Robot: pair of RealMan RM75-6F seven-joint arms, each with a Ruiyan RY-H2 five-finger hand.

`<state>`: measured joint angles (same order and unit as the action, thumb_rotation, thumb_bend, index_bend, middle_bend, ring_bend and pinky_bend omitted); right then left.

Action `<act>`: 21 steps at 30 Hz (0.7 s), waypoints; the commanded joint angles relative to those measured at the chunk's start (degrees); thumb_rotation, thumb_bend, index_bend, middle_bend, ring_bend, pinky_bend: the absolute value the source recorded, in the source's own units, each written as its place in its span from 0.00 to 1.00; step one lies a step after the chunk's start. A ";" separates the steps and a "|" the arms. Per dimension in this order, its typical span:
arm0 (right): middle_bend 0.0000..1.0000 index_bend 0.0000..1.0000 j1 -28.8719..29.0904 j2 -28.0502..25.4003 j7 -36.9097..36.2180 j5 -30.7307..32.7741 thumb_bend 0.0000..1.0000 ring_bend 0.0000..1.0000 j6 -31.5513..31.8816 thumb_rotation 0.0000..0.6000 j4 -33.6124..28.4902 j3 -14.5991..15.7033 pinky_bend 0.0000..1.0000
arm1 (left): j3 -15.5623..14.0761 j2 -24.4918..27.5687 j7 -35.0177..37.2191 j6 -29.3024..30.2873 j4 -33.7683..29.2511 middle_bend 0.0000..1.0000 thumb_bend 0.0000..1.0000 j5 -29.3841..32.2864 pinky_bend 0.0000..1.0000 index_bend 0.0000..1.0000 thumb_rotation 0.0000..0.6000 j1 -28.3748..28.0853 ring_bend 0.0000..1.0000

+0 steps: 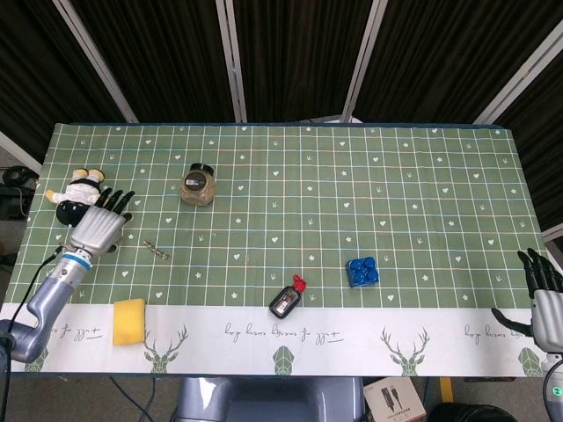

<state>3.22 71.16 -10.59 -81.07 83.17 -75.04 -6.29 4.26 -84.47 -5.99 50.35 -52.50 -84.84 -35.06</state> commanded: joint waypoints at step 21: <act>0.00 0.06 -0.23 -0.03 -0.93 0.23 0.10 0.00 0.33 1.00 0.46 -0.38 0.12 | -2.85 -6.36 1.43 -2.88 6.77 0.00 0.31 -0.85 0.00 0.48 1.00 -3.88 0.00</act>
<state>2.99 71.12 -11.52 -80.84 83.49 -74.58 -6.68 1.49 -90.73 -4.48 47.55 -45.72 -85.73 -38.88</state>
